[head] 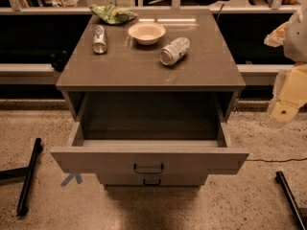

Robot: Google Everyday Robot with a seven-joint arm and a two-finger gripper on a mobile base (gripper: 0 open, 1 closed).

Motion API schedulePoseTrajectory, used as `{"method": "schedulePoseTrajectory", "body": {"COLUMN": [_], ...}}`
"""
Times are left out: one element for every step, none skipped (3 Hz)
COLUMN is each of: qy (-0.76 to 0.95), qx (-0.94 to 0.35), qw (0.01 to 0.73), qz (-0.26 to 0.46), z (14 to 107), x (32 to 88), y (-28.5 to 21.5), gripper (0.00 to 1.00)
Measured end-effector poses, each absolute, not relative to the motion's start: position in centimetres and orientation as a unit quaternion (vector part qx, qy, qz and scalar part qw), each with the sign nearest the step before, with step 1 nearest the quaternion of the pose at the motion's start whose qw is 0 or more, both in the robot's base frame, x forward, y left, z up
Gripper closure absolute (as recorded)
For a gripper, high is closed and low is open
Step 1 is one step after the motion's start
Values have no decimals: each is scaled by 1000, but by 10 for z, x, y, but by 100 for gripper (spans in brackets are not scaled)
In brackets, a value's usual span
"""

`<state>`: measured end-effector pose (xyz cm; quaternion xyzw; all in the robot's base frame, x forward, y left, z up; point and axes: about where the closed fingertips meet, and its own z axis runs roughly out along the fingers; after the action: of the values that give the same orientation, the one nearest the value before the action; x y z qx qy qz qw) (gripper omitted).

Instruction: Close top drawer

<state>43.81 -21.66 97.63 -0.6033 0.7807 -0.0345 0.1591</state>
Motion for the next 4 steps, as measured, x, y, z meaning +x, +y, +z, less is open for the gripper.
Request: {"method": "schedulePoseTrajectory", "body": {"qy": [781,785,789,791], "qx": [-603,-596,-592,-586], "qw": [159,165,163,144], "qz": [-35,-25,27,98], "z": [976,975,944,893], "x": [438,438,433,426], "y": [-217,-216,-201,-176], "gripper": [0,0,0,0]}}
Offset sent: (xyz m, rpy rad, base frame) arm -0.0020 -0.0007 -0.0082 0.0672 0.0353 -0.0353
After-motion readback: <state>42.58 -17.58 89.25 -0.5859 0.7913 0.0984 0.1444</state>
